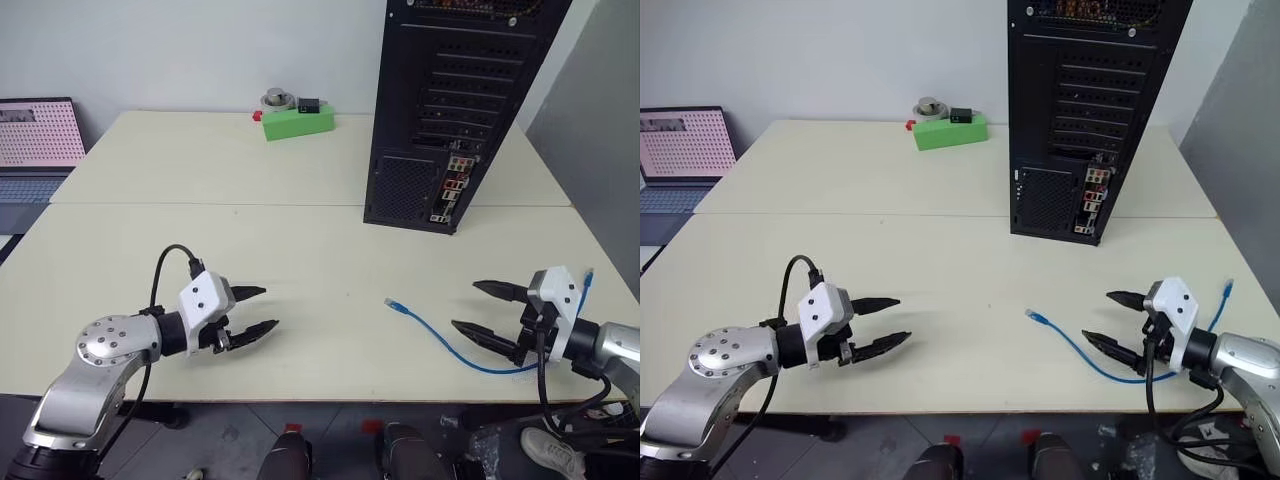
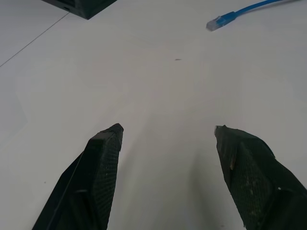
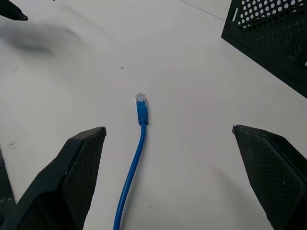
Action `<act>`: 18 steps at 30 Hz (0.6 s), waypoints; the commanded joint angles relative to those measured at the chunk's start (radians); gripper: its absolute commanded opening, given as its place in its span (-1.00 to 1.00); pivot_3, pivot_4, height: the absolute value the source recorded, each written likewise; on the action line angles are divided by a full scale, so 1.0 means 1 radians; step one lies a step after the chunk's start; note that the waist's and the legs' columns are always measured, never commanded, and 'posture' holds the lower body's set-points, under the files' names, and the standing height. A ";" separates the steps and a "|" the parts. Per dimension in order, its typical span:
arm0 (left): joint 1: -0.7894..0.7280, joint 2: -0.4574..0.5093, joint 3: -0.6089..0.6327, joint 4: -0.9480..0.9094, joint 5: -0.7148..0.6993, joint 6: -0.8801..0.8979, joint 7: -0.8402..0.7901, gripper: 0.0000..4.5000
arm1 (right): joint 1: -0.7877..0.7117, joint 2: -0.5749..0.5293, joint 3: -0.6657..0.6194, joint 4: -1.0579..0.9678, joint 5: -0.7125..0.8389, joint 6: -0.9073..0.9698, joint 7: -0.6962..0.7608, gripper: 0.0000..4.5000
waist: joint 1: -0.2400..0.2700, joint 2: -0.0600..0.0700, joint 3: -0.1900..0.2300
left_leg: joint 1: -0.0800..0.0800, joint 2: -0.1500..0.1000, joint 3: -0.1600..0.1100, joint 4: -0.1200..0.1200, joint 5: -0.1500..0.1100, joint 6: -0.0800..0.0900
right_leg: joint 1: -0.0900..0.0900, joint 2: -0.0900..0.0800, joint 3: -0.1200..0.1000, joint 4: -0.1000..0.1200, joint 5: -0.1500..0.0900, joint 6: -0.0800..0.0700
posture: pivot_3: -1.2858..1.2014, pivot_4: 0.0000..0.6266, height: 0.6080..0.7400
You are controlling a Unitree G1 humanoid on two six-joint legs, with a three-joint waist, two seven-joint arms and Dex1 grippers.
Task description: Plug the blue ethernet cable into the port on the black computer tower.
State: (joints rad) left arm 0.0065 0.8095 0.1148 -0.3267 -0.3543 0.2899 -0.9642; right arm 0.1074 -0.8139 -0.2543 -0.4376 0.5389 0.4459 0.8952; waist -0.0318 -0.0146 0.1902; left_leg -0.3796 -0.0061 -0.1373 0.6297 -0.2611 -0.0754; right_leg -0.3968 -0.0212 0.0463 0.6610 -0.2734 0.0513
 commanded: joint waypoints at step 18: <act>0.027 0.027 -0.047 -0.112 -0.014 0.031 -0.040 0.45 | 0.010 -0.024 0.007 -0.090 0.001 0.045 -0.015 0.99 | 0.000 0.000 0.000 | 0.000 0.000 0.000 0.000 0.000 0.000 | 0.000 0.000 0.000 0.001 0.000 0.000 | 0.03 -0.52 1.00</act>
State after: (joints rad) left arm 0.0351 0.8266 0.0826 -0.3937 -0.3661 0.3134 -0.9941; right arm 0.1112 -0.8288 -0.2490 -0.4703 0.5300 0.4716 0.8908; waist -0.0316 -0.0145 0.1901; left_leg -0.3794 -0.0061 -0.1370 0.6298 -0.2610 -0.0754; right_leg -0.3967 -0.0212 0.0466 0.6616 -0.2734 0.0512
